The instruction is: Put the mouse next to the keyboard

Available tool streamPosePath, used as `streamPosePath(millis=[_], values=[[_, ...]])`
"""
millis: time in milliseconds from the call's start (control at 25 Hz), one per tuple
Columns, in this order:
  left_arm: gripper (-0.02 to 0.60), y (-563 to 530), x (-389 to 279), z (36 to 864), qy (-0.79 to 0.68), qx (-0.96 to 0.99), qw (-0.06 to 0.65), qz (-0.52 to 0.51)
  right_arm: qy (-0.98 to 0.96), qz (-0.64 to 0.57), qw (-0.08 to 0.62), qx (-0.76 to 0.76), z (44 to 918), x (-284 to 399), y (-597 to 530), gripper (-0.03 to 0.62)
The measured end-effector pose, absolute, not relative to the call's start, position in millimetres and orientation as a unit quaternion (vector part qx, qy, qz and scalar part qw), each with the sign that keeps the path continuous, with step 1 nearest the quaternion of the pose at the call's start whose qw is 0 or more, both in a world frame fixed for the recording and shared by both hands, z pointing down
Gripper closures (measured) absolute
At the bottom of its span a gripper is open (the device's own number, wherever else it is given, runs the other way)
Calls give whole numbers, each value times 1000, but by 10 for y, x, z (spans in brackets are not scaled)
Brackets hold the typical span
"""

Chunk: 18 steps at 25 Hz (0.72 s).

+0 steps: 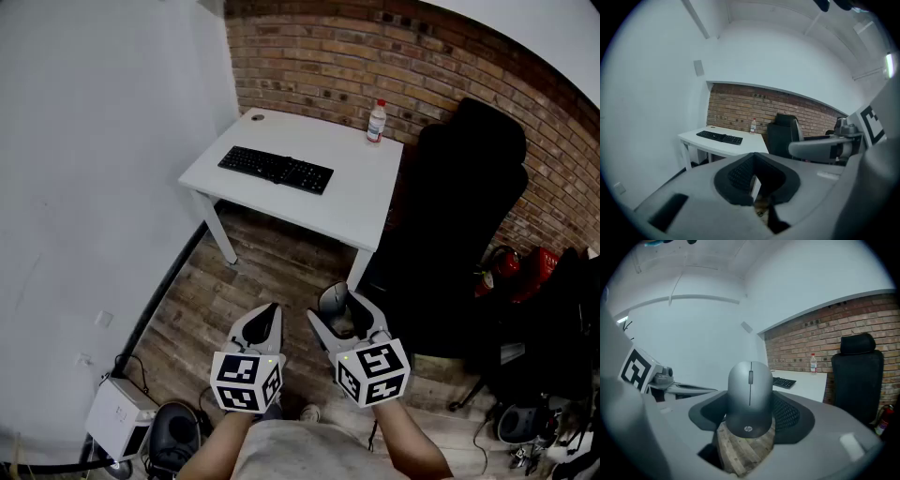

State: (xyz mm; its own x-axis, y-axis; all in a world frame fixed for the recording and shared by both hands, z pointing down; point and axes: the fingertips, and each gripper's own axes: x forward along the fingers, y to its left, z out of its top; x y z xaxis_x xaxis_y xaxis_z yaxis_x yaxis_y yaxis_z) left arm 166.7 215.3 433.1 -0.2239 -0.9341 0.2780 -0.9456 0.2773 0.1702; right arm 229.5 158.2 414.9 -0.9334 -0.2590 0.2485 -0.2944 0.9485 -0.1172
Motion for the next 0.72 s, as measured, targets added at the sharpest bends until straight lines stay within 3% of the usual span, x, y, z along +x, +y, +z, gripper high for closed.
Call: streamPosePath(millis=[400, 720], values=[[586, 2179, 1578, 4329, -789, 592, 164, 18, -982, 76, 116, 124, 4171, 2189, 1606, 295], [586, 2161, 1036, 4412, -792, 585, 172, 12, -982, 77, 126, 121, 4257, 1660, 1573, 295]])
